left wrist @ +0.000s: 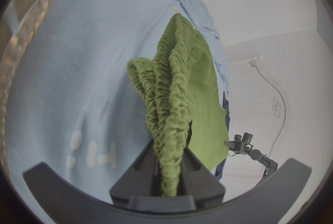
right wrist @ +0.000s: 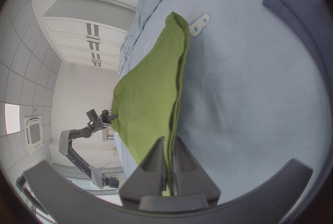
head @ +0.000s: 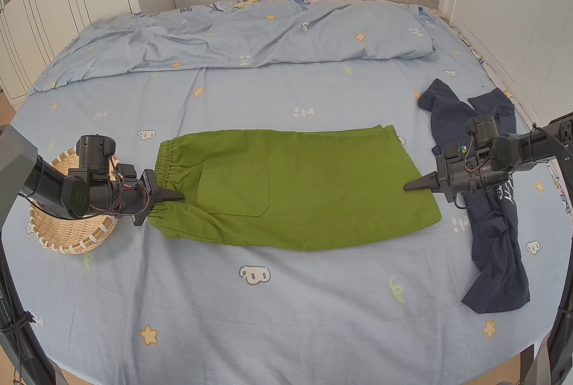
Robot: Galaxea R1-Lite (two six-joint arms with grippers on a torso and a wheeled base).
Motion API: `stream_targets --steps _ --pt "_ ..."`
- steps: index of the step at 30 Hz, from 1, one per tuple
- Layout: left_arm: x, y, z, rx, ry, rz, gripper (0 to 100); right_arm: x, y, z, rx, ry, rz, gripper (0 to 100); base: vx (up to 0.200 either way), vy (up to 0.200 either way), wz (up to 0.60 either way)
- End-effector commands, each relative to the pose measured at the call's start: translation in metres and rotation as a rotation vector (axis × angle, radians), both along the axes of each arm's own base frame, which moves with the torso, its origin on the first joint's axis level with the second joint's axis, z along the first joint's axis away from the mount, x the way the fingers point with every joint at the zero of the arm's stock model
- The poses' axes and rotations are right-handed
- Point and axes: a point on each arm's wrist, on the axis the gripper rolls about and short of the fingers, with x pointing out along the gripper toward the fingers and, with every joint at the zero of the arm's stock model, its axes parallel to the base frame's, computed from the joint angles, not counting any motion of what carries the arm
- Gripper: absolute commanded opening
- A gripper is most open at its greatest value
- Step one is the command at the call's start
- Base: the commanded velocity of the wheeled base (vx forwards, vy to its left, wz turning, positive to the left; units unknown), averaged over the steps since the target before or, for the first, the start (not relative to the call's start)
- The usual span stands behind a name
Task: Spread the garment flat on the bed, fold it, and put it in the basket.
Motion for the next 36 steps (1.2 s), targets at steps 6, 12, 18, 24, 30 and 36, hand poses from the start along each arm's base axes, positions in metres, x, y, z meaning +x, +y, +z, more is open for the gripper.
stream_targets --steps 6,12,18,24,30,36 --pt "-0.03 0.002 0.028 0.07 0.065 -0.055 0 -0.047 -0.006 0.053 -0.02 0.001 0.004 0 0.0 0.0 0.0" --pt "-0.066 0.0 0.013 0.125 0.156 -0.129 0 -0.09 -0.01 0.029 -0.049 0.082 0.036 0 0.0 0.0 0.0" --pt "-0.117 -0.002 -0.009 0.166 0.234 -0.187 0 -0.134 -0.008 -0.001 -0.045 0.136 0.044 0 0.0 0.0 0.0" --pt "-0.165 -0.004 -0.026 0.185 0.283 -0.233 0 -0.175 -0.005 -0.027 -0.045 0.124 0.051 0 0.0 0.0 0.0" --pt "-0.18 -0.006 -0.039 0.198 0.256 -0.238 0 -0.189 -0.005 -0.044 -0.043 0.124 0.052 0 0.0 0.0 0.0" --pt "-0.175 -0.006 -0.046 0.202 0.232 -0.238 0 -0.187 -0.006 -0.05 -0.041 0.103 0.051 0 0.0 0.0 0.0"
